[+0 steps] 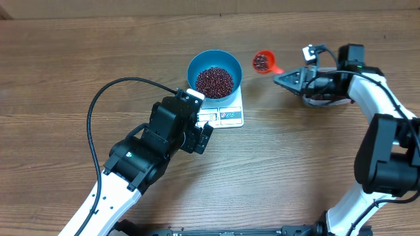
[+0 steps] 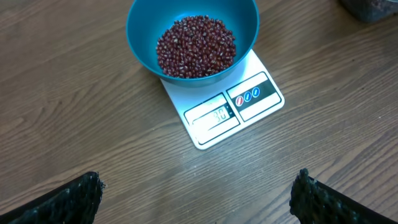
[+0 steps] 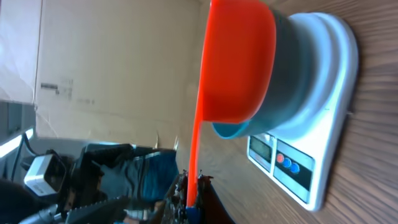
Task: Scoop item into bowl and weigh 150g on scale
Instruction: 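Carry the filled scoop left over the blue bowl, then tilt the scoop to pour beans into the blue bowl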
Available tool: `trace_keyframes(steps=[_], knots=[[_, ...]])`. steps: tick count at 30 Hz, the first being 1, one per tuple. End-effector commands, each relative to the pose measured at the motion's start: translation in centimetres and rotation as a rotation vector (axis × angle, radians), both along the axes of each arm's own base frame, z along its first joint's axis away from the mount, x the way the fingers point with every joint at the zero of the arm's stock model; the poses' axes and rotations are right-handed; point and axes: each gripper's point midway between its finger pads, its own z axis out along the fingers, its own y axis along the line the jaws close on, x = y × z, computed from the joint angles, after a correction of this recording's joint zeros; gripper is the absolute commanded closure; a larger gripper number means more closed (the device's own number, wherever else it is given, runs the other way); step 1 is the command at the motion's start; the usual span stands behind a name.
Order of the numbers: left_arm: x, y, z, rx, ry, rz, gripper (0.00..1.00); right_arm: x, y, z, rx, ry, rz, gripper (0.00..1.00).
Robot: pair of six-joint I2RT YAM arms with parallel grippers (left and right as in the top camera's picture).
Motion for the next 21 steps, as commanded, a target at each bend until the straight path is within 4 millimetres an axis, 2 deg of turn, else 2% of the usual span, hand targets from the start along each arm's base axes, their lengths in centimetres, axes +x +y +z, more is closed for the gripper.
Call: trace_keyframes(steps=[1, 6, 9, 17, 21], knots=[[0.2, 0.2, -0.1, 0.004, -0.002, 0.012, 0.01, 0.1, 2.1, 0.7, 0.041, 0.042, 0.039, 0.96], [0.2, 0.2, -0.1, 0.004, -0.002, 0.012, 0.00, 0.3, 4.8, 1.2, 0.040, -0.011, 0.095, 0.96], [0.2, 0.2, -0.1, 0.004, -0.002, 0.012, 0.01, 0.4, 6.4, 0.9, 0.005, -0.043, 0.115, 0.96], [0.2, 0.2, -0.1, 0.004, -0.002, 0.012, 0.00, 1.0, 9.9, -2.6, -0.233, -0.120, 0.097, 0.96], [0.2, 0.2, -0.1, 0.004, -0.002, 0.012, 0.00, 1.1, 11.2, -3.4, -0.305, -0.173, 0.100, 0.96]])
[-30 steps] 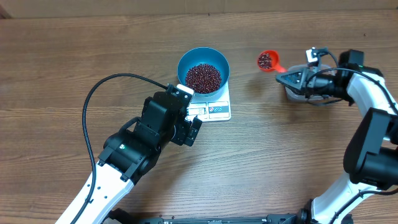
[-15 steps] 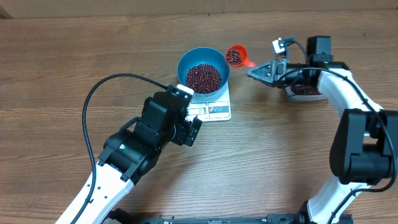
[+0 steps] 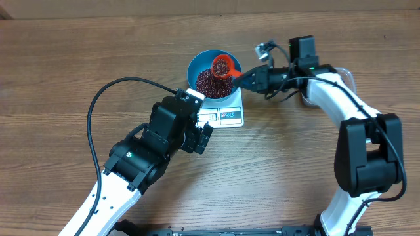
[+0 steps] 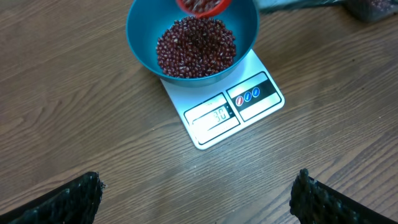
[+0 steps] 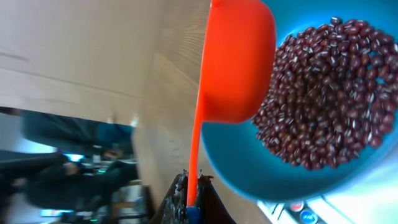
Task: Scoop item into bowl and weigh 150g on scale
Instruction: 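Tilt the scoop to pour beans into the blue bowl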
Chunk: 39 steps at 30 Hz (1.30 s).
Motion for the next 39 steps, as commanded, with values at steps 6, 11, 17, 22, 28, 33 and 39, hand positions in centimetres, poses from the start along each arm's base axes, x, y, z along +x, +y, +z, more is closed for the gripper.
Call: trace_keyframes(steps=[6, 11, 17, 22, 28, 33, 39], knots=[[0.2, 0.2, -0.1, 0.004, -0.002, 0.011, 0.01, 0.9, 1.9, -1.3, -0.136, -0.235, 0.046, 0.96], [0.2, 0.2, -0.1, 0.004, -0.002, 0.011, 0.01, 1.1, 2.0, -1.2, -0.172, -0.338, 0.074, 0.96], [0.2, 0.2, -0.1, 0.004, -0.002, 0.011, 0.00, 1.7, 1.6, -0.4, -0.219, -0.418, 0.068, 0.96], [0.2, 0.2, -0.1, 0.004, -0.002, 0.011, 0.00, 1.8, 1.0, 1.1, -0.267, -0.479, 0.050, 0.96], [0.2, 0.2, -0.1, 0.004, -0.002, 0.011, 0.01, 1.5, 0.8, 3.2, -0.280, -0.547, 0.049, 0.96], [0.2, 0.2, -0.1, 0.004, -0.002, 0.011, 0.01, 1.3, 0.2, 4.3, -0.341, -0.628, 0.057, 0.96], [0.2, 0.2, -0.1, 0.004, -0.002, 0.011, 0.01, 1.3, -0.6, 3.6, -0.425, -0.721, 0.112, 0.96]])
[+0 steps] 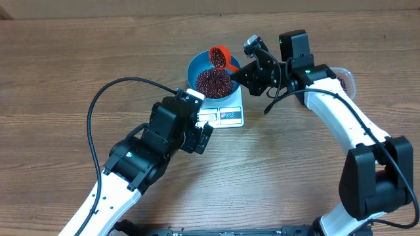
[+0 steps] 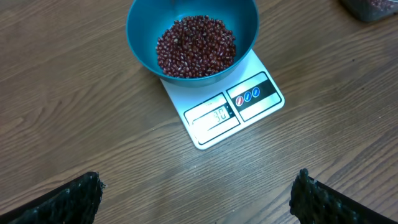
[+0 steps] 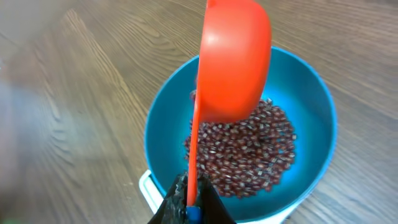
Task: Scoop item into bowl and weigh 150g on scale
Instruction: 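Tilt the scoop to pour beans into the blue bowl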
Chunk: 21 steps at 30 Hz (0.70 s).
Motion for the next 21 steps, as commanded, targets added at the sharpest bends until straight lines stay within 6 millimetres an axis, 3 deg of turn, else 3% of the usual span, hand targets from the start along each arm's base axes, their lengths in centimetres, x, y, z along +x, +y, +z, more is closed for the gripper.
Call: trace_keyframes(steps=[1, 17, 21], knots=[[0.2, 0.2, -0.1, 0.004, -0.002, 0.012, 0.00, 0.2, -0.2, 1.4, -0.070, -0.151, 0.065, 0.96], [0.2, 0.2, -0.1, 0.004, -0.002, 0.012, 0.00, 0.8, -0.7, 1.2, -0.275, -0.524, 0.317, 0.96], [0.2, 0.2, -0.1, 0.004, -0.002, 0.012, 0.01, 1.7, -1.1, 1.4, -0.321, -0.575, 0.305, 0.96]])
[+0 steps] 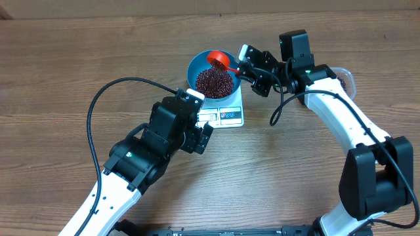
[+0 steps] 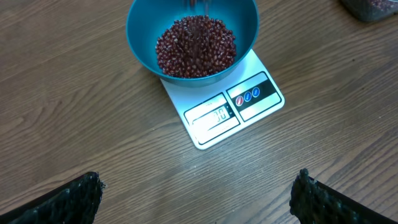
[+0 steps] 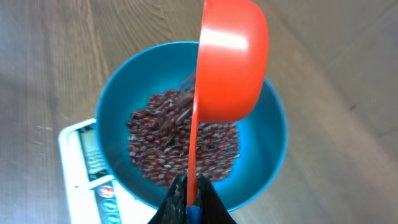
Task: Scoop item into bowl and weigh 150g on scale
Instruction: 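Tilt the scoop to pour beans into the blue bowl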
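A blue bowl (image 1: 214, 75) of dark red beans (image 2: 195, 46) sits on the white scale (image 2: 222, 109). My right gripper (image 3: 191, 199) is shut on the handle of an orange scoop (image 3: 230, 59), which is tipped over the bowl's far rim (image 1: 218, 60). Blurred beans fall from it into the bowl. My left gripper (image 2: 198, 194) hovers open over bare table in front of the scale, its fingertips (image 2: 74, 193) wide apart and holding nothing.
A clear container of beans (image 1: 342, 82) stands at the right behind my right arm, and its edge shows at the top right corner (image 2: 370, 9) in the left wrist view. A black cable (image 1: 105, 98) loops left of the left arm.
My right wrist has rolled the scoop further over, and beans now stream into the bowl. The left arm has not moved.
My right gripper held the filled scoop to the right of the scale. Then it held it over the bowl. Then the scoop stood tilted above the far rim, and now it is tipped with beans falling out. The left gripper stayed open throughout.
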Available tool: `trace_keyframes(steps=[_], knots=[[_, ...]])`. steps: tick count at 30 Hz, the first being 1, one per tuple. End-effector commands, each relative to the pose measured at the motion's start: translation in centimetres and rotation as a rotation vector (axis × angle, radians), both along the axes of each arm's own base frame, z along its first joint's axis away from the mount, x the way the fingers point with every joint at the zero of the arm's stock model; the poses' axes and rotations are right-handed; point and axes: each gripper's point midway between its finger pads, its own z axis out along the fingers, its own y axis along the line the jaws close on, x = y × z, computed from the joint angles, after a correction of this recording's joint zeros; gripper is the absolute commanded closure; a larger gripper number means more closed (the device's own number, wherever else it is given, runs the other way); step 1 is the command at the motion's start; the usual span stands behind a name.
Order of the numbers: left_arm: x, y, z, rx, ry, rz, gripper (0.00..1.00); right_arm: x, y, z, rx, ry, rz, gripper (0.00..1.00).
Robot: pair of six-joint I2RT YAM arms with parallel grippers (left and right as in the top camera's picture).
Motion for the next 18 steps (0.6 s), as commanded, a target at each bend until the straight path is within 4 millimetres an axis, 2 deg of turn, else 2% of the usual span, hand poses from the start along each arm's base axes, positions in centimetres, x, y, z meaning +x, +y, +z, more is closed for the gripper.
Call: trace_keyframes(steps=[1, 18], knots=[[0.19, 0.17, -0.07, 0.004, -0.002, 0.012, 0.00, 0.73, -0.24, 1.93, -0.052, -0.133, 0.026, 0.96], [0.19, 0.17, -0.07, 0.004, -0.002, 0.012, 0.00, 0.90, -0.57, 1.86, -0.043, -0.096, -0.023, 0.96]])
